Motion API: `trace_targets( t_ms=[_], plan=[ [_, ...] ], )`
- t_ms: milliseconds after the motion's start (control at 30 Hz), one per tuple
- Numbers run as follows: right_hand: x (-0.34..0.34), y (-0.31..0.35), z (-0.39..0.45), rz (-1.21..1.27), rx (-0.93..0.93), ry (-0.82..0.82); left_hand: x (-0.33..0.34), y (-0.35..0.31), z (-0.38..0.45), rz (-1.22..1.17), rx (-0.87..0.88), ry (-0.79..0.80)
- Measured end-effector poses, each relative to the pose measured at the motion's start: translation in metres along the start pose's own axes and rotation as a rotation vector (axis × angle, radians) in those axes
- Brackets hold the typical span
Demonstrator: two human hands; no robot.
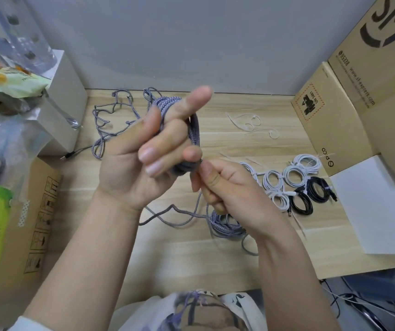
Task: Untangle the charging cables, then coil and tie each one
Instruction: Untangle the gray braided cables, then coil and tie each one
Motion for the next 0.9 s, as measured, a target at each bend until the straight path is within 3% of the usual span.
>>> trace_targets(
  t_ms=[100,200,400,500,667,800,900],
  plan=[
    [0.002,-0.003,0.000,-0.246,0.011,-0.006,-0.004,0.001,0.005,0.087,0.064,-0.192],
    [0.004,-0.004,-0.001,-0.478,0.037,0.006,-0.011,0.016,0.009,0.474,0.157,-0.352],
    [0.007,0.001,-0.007,-0.745,0.097,0.027,-0.016,0.030,0.016,0.733,0.173,-0.448],
    [0.012,0.001,-0.009,-0.994,0.014,0.039,-0.019,0.034,0.016,1.097,0.112,-0.497],
    [0.006,0.007,-0.010,-1.288,-0.070,-0.070,-0.035,0.039,0.011,1.467,-0.239,-0.501],
    [0.000,0.003,-0.008,-1.298,-0.042,-0.141,-0.040,0.044,0.007,1.398,-0.480,-0.449],
    [-0.003,0.001,-0.007,-1.285,-0.022,-0.144,-0.041,0.042,0.003,1.366,-0.667,-0.281]
  ],
)
Point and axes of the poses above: each hand's wrist, its own z-axis towards the middle knuckle, its own x-axis out of the palm, y = z × x, the point moved 3 cm from there along z, towards the middle knuckle, and after that the axes turned 4 degrees about z, right-handed, at the moved point
